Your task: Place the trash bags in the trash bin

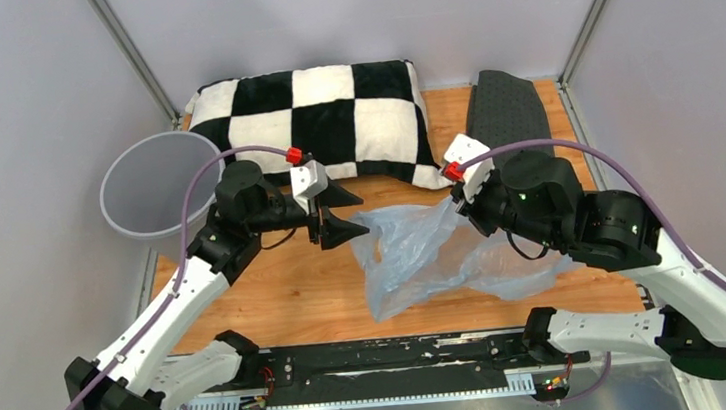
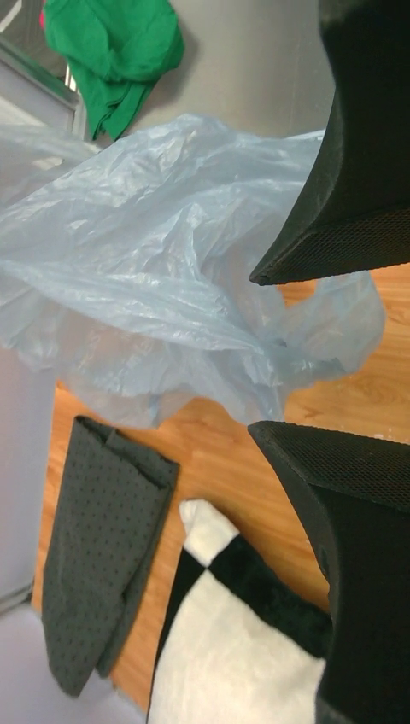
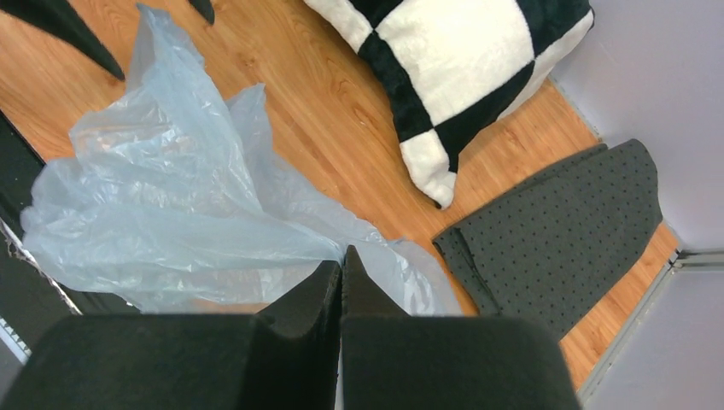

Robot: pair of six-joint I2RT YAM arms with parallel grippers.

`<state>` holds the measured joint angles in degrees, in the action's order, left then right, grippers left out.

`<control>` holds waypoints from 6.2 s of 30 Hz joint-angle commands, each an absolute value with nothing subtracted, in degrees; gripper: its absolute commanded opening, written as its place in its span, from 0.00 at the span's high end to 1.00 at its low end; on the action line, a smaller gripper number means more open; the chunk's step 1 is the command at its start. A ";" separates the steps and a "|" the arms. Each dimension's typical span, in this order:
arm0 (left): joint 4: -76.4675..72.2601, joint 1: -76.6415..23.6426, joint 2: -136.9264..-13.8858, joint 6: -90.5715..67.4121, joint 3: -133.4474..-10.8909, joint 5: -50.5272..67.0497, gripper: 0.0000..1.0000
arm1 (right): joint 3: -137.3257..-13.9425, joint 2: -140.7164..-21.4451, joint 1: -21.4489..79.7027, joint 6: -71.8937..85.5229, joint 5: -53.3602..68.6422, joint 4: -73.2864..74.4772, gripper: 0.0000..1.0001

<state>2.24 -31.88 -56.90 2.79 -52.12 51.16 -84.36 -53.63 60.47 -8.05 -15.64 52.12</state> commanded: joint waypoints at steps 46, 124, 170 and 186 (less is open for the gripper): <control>13.91 -26.37 -75.43 -52.45 -54.51 15.88 1.00 | -78.47 -66.53 47.49 14.85 -9.12 45.14 0.37; 14.82 -25.40 -53.09 -51.24 -44.77 6.12 1.00 | -64.22 -64.70 20.13 21.90 -5.33 48.20 0.24; 17.88 -42.52 -69.62 -32.46 -66.20 5.42 1.00 | -64.07 -51.56 38.11 18.97 -9.16 36.65 1.00; 30.88 -42.98 -63.04 -29.10 -76.32 -6.73 0.95 | -92.48 -61.34 39.20 11.14 -17.19 45.09 1.00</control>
<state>23.92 -42.61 -60.25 -29.02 -79.92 -1.23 -93.03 -58.59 38.96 12.95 -13.21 40.18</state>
